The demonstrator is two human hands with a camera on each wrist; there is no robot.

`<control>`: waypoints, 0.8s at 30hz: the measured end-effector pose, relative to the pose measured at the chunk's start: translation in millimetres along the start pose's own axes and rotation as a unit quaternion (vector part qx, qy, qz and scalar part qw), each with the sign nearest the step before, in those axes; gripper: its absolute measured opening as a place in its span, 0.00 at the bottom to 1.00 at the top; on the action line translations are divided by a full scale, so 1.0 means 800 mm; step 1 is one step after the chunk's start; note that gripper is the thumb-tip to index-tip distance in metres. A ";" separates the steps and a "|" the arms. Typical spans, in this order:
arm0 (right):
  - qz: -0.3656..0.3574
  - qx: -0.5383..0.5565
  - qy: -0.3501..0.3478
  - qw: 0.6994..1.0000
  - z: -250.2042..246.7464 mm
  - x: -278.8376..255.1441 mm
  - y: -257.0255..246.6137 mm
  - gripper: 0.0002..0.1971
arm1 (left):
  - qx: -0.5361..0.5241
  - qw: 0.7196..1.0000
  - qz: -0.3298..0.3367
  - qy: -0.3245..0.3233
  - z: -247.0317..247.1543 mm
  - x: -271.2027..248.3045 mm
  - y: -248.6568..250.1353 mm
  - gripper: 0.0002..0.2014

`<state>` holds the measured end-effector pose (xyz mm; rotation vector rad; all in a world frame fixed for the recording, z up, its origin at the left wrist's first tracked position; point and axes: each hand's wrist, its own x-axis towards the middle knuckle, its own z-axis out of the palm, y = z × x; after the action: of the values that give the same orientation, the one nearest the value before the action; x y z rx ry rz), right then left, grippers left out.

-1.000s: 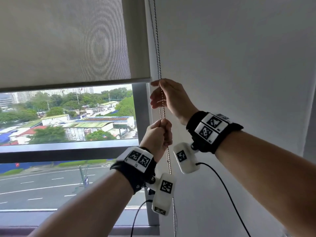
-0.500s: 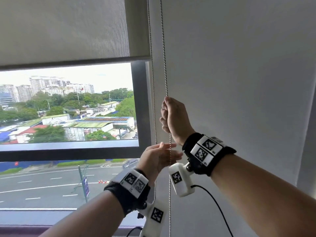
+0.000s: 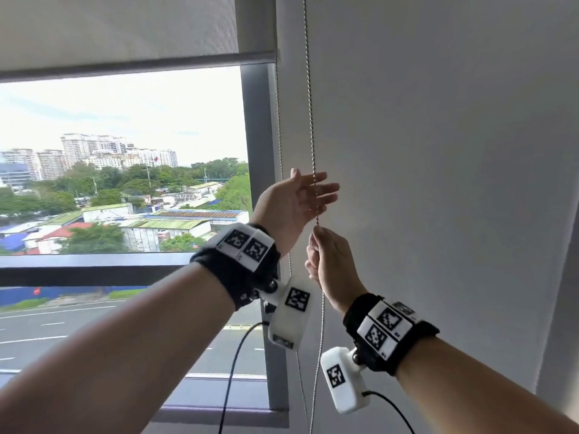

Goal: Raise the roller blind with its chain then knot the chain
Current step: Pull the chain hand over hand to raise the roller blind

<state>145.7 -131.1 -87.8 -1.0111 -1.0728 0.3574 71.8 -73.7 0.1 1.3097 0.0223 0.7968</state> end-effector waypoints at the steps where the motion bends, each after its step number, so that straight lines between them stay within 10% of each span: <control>1: -0.013 -0.011 -0.001 1.000 -0.003 -0.005 -0.001 0.19 | -0.005 1.000 -0.001 -0.007 0.005 0.004 0.003 0.22; 14: -0.022 -0.136 -0.046 0.989 -0.035 -0.055 0.085 0.16 | 0.057 0.995 0.006 0.084 0.006 0.000 -0.063 0.19; 24: -0.047 -0.115 -0.044 0.991 -0.043 0.028 0.003 0.18 | 0.049 0.994 0.002 0.098 -0.019 -0.018 -0.093 0.20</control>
<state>186.6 -131.8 -80.9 -1.1529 -1.2572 0.2056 92.5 -71.1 -74.5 1.3183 0.2176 0.9360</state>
